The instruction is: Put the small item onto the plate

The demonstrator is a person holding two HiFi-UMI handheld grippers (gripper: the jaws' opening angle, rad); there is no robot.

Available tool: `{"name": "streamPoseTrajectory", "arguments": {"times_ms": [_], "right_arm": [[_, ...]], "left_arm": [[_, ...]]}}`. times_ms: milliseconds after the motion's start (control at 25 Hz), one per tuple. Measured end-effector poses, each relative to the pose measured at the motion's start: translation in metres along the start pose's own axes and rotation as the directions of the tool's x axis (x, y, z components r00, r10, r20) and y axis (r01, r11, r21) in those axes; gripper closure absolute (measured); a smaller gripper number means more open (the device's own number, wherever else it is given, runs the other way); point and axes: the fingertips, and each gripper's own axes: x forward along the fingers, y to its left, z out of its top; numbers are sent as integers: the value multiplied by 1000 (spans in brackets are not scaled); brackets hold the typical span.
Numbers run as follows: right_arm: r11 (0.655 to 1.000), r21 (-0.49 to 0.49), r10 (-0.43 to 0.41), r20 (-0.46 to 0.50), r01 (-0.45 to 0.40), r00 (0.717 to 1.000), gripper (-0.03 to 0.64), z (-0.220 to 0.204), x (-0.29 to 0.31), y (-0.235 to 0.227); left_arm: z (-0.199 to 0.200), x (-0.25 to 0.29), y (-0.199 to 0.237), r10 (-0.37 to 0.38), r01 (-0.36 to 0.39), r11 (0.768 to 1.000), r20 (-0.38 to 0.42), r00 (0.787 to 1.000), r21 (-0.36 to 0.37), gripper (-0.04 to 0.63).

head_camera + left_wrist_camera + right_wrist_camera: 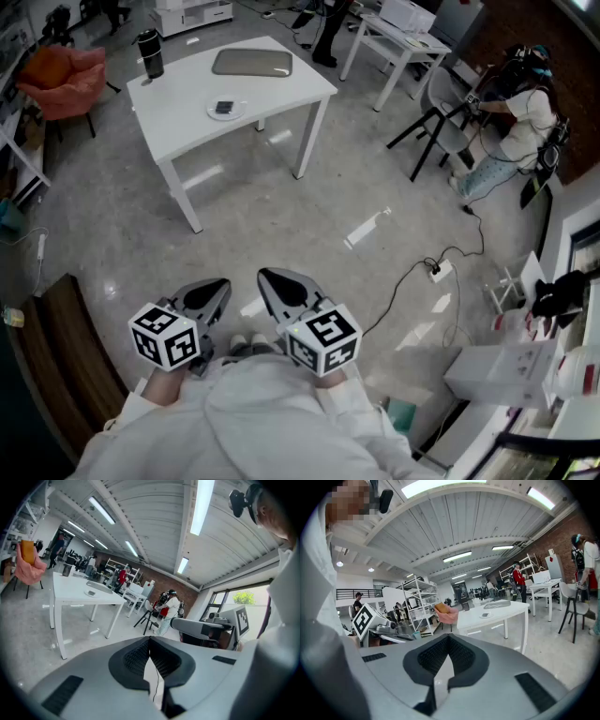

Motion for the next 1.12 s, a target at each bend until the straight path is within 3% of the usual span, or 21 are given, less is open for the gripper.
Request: {"name": "streamPoseTrajectory", "arguments": {"times_ms": [880,1120], "right_arm": [[999,-27,42,-12,-43,999,601,-2,-4,-1],[994,-39,97,-40,-98,995,601,-11,1,1]], "left_arm": [[-4,8,2,9,-9,999,6,1000,-45,584],[-4,20,1,22,-22,999,9,1000,-46,584]]}}
